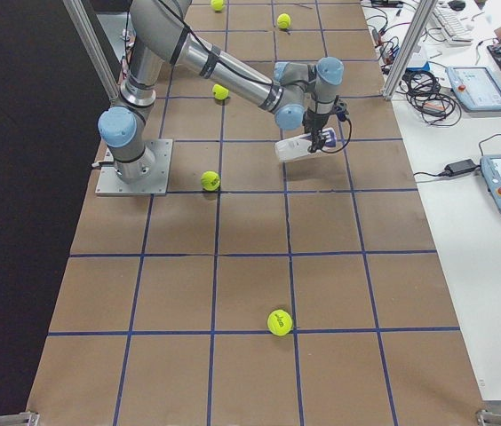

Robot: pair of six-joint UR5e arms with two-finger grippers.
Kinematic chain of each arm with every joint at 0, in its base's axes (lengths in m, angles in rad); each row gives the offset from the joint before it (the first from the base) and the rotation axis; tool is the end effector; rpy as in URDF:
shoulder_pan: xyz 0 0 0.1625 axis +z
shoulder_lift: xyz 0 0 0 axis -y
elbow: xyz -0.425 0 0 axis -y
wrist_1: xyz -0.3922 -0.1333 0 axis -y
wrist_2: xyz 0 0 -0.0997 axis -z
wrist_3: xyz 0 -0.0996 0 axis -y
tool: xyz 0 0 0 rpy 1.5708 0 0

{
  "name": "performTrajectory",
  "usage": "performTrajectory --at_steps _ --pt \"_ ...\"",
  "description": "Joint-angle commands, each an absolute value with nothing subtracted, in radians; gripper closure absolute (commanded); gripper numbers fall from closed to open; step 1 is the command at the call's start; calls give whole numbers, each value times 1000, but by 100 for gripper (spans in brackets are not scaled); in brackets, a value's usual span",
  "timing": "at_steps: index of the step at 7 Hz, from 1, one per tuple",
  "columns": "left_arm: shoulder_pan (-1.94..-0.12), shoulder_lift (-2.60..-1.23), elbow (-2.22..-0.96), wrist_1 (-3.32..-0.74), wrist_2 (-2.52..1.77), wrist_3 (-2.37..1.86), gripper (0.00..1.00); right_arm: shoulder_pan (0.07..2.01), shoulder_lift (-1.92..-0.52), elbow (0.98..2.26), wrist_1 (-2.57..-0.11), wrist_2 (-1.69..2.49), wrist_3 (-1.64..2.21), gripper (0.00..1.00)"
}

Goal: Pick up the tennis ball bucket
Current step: 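Lift the can with the right gripper and carry it toward the table center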

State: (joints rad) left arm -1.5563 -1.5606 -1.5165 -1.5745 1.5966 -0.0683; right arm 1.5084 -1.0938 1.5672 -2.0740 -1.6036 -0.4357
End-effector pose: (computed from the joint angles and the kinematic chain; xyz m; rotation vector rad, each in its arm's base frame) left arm -0.1236 -0.4945 0.5194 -0.1302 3.1133 -0.0958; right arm 0.0894 -0.6537 0.2647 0.5749 -3.0485 0.0323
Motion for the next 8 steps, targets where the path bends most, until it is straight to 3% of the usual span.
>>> performTrajectory --at_steps 1,4,8 --pt "-1552 -1590 -1496 -1572 1601 -63 0 1713 -1059 1438 -2089 -1608 -567 24" --pt "-1555 -1592 -1508 -1572 1591 -64 0 1911 -979 1378 -2231 -1612 -938 24" --pt "-1549 -1589 -1503 -1572 1589 -72 0 1934 -893 1381 -2358 -1644 -1271 24"
